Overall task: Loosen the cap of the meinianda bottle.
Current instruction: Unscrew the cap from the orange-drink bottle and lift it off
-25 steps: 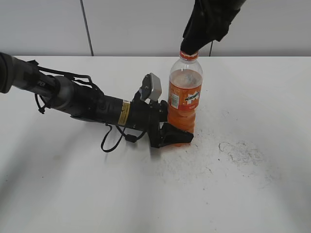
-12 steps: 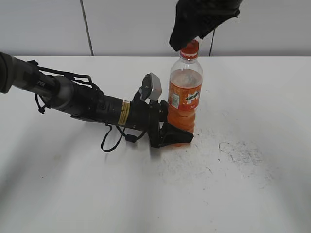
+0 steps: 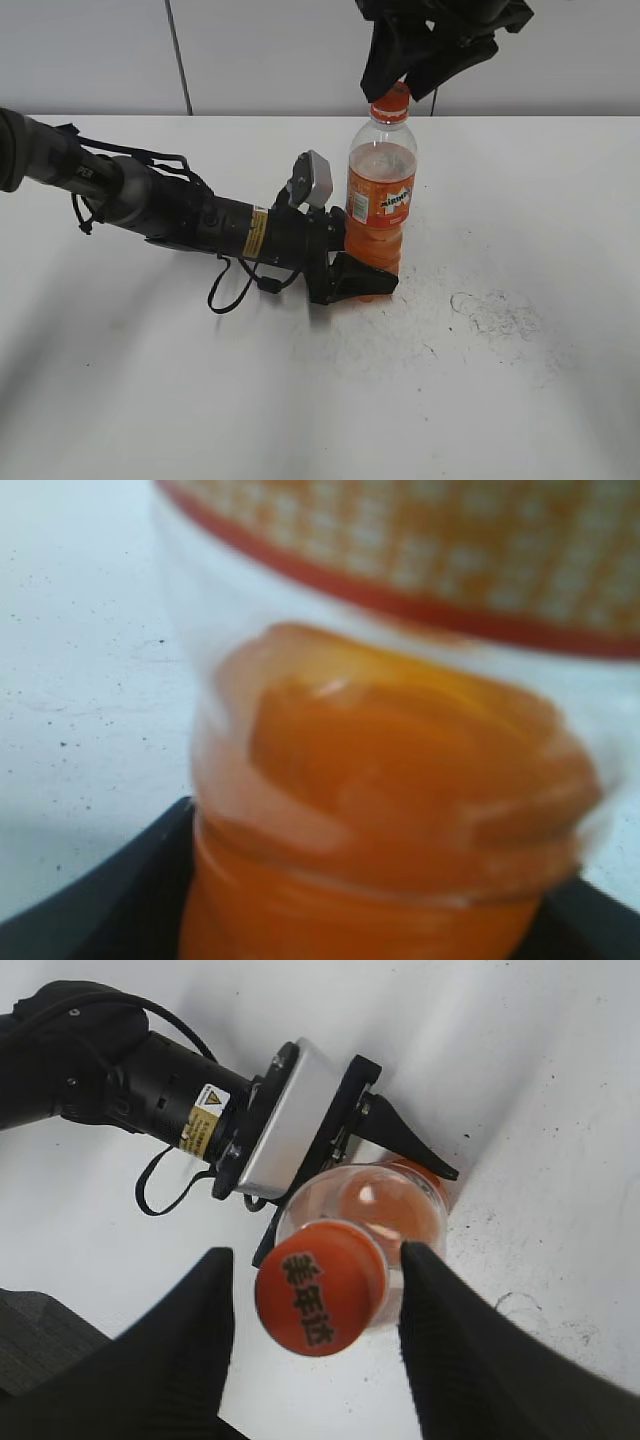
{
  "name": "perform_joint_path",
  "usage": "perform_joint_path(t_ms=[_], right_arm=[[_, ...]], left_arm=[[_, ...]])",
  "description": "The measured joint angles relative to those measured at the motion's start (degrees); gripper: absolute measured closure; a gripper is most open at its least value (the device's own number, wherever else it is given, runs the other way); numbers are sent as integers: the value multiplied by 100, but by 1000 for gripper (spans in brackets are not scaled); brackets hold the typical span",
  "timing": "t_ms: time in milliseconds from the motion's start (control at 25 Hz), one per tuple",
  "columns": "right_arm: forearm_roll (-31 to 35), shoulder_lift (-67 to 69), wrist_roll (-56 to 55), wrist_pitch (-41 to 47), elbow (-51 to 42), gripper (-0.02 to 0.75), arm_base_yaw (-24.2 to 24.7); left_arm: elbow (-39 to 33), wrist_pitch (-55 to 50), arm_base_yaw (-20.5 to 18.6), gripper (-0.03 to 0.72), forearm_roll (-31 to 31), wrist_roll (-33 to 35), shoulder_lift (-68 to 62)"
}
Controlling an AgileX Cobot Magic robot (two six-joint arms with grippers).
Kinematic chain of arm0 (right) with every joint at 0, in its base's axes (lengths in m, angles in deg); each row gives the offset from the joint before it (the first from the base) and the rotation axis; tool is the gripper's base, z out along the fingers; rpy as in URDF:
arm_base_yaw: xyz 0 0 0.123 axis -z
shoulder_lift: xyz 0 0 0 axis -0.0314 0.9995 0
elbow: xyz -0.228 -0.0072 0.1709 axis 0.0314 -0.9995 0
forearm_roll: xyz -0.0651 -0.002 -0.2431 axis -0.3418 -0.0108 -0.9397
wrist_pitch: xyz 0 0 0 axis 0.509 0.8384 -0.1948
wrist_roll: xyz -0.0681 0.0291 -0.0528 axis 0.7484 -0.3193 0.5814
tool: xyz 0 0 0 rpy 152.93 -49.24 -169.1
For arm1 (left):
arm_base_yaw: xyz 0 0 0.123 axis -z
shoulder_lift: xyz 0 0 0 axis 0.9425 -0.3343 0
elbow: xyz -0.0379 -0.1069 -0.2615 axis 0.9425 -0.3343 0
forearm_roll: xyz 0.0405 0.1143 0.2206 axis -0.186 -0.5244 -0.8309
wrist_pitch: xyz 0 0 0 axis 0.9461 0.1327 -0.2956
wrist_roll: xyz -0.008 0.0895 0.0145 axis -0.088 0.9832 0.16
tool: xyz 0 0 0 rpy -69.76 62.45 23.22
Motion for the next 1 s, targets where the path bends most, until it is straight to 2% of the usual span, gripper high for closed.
perform_joint_path(t_ms=[520, 600, 720, 1000], right_arm=[[-194, 0, 513, 0, 0, 363, 0], [-194, 0, 634, 0, 0, 388, 0], [-189, 0, 899, 1, 0, 473, 0], [-171, 0, 1959, 1, 0, 476, 0]], left_arm=[[0, 0, 0, 127, 5, 0, 0], [0, 0, 0, 127, 10, 0, 0], [0, 0, 0, 127, 16, 0, 0], [0, 0, 0, 127, 16, 0, 0]])
